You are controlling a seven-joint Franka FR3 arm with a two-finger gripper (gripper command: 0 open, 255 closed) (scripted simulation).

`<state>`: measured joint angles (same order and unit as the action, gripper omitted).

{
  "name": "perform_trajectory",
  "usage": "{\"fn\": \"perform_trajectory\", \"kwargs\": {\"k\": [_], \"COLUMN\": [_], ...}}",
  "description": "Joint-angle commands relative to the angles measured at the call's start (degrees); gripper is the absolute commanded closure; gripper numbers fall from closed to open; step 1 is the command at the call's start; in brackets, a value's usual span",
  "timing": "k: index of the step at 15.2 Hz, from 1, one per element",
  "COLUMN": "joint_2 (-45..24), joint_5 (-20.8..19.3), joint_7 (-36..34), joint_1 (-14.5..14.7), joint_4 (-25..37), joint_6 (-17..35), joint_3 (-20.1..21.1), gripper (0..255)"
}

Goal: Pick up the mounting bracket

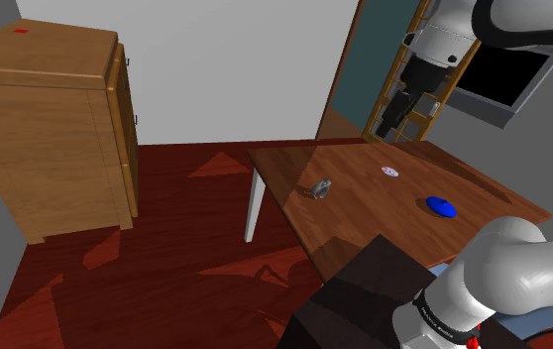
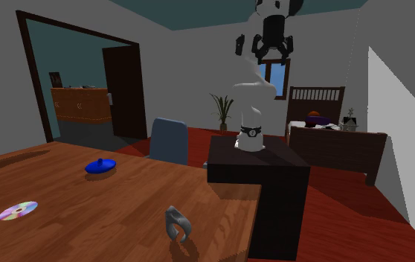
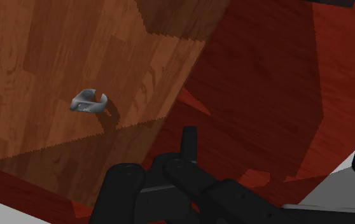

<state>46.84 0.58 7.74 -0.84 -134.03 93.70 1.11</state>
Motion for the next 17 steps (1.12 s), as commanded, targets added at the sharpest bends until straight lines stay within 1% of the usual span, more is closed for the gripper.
{"fn": "perform_trajectory", "kwargs": {"k": [1, 5, 9, 13, 17], "joint_2": [0.0, -2.1, -5.7, -10.9, -17.5], "joint_5": [0.0, -2.3, -4.5, -6.2, -7.1], "joint_7": [0.0, 5.8, 11.6, 17.4, 23.3], "joint_1": [0.0, -0.4, -0.9, -1.3, -1.3], "joint_4": [0.0, -4.1, -7.0, -8.5, -8.6], "joint_6": [0.0, 5.7, 11.8, 18.1, 24.4], "joint_3": [0.0, -4.0, -8.1, -12.2, -16.3], "gripper": [0, 0, 0, 0, 0]}}
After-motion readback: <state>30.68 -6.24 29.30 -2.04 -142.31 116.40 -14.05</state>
